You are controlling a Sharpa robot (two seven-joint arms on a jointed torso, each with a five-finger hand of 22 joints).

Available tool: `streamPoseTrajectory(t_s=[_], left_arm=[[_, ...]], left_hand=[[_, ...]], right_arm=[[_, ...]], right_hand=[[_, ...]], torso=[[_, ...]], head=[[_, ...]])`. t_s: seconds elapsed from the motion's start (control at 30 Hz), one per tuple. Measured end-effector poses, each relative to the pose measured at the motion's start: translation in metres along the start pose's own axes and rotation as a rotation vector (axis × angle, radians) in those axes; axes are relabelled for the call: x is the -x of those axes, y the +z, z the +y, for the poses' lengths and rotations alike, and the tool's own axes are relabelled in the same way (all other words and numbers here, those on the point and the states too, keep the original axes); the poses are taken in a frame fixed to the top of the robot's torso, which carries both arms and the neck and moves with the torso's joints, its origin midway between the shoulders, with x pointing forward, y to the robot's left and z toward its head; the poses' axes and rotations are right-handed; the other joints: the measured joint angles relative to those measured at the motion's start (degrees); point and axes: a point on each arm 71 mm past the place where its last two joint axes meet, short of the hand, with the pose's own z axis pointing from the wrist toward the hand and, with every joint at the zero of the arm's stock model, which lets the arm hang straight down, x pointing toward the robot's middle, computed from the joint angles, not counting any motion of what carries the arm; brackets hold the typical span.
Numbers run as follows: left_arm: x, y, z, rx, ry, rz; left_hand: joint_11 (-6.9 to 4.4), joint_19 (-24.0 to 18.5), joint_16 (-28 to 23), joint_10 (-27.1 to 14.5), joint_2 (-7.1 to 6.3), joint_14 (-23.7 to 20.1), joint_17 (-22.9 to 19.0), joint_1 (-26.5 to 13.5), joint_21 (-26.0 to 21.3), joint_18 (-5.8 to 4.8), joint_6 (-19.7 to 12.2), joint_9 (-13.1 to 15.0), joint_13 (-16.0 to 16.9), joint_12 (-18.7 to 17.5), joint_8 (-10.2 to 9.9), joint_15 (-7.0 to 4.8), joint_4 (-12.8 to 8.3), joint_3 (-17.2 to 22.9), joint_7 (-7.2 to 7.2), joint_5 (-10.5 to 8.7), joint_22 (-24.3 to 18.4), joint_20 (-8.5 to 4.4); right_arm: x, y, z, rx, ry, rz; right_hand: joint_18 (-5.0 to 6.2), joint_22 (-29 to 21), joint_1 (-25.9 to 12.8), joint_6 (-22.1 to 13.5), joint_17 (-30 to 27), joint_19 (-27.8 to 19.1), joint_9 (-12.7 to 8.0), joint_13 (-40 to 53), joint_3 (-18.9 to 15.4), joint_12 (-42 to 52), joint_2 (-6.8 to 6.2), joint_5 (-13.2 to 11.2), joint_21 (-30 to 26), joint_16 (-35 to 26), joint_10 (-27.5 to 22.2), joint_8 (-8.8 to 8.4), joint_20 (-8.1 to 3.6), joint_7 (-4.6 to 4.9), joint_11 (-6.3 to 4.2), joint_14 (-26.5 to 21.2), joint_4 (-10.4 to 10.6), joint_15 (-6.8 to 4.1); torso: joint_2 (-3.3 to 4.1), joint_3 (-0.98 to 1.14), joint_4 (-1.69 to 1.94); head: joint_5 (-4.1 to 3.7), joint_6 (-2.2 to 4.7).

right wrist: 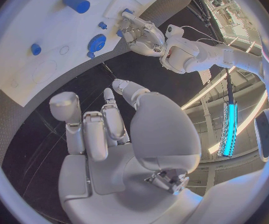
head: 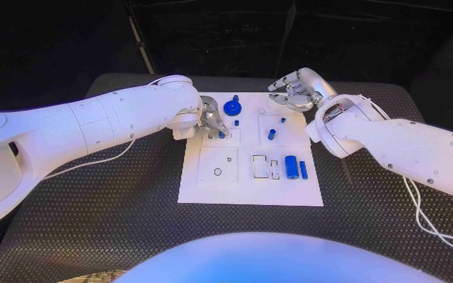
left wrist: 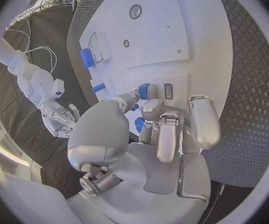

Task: Assemble the parts on the task board

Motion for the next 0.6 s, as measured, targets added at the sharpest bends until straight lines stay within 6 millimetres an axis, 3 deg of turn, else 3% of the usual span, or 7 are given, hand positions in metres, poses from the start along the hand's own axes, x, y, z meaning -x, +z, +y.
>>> streamPoseTrajectory(t_s=[0.07,0.23,0.43,0.6], left_arm=[[0.0000,0.0000,-0.0001,0.000,0.001,0.000],[0.0003,-0.0001,-0.0002,0.001,0.005,-0.002],[-0.0007,0.0001,0.0009,0.004,0.011,-0.002],[-0.0025,-0.0005,0.0051,0.007,0.011,0.001]], left_hand=[[-0.10,-0.1,0.0,-0.1,-0.39,0.0,0.0,-0.7,0.0,0.00,0.0,0.0,0.3,0.3,0.1,0.00,-1.4,0.5,-0.01,-0.09,0.0,-0.12],[-0.54,-0.2,0.0,0.3,-0.65,-0.2,0.0,-2.0,0.0,0.00,0.8,0.0,1.3,1.0,0.1,-0.23,-2.2,-0.2,-0.44,-0.09,0.0,-0.21],[-0.99,0.0,0.0,0.0,-0.59,-0.1,0.0,-4.7,0.0,0.00,1.8,-0.2,1.7,1.1,0.1,-0.32,0.8,-4.4,-0.83,-0.01,0.0,-0.40],[-0.79,0.0,0.0,0.2,-1.76,-0.1,0.0,-8.1,0.0,0.00,1.9,-0.3,1.9,1.3,0.1,-0.32,4.0,-9.9,-0.51,-0.36,0.0,-0.40]], right_arm=[[0.0000,0.0000,0.0001,0.000,0.000,0.000],[-0.0001,0.0000,0.0001,0.000,0.000,0.001],[-0.0001,0.0000,0.0002,0.000,0.000,0.001],[-0.0001,0.0000,0.0001,0.000,0.000,0.000]], right_hand=[[0.00,0.0,0.0,0.0,0.0,0.0,0.0,0.0,0.0,0.0,0.00,0.0,0.0,0.0,0.0,0.00,0.00,0.00,0.00,0.0,0.0,0.00],[0.00,0.0,0.2,0.0,0.0,0.0,0.0,-0.1,-0.3,0.0,0.22,0.0,0.0,0.0,0.0,0.00,0.00,0.00,0.00,0.0,0.0,0.00],[0.00,-0.1,0.2,0.0,0.0,0.0,0.0,-0.1,-0.3,0.0,0.22,0.0,0.0,-0.2,0.0,0.00,0.00,0.00,0.00,0.0,0.0,0.00],[0.00,-0.3,0.2,0.0,0.0,0.0,0.0,-0.3,-0.3,0.0,0.22,0.0,-0.1,-0.2,0.0,0.00,0.00,0.00,0.00,0.0,0.0,0.00]], torso=[[0.00,0.00,0.02],[-0.01,-0.01,0.04],[-0.02,-0.02,0.04],[-0.01,-0.06,0.04]], head=[[-0.01,0.00],[-0.07,0.00],[-0.08,0.00],[-0.14,0.00]])
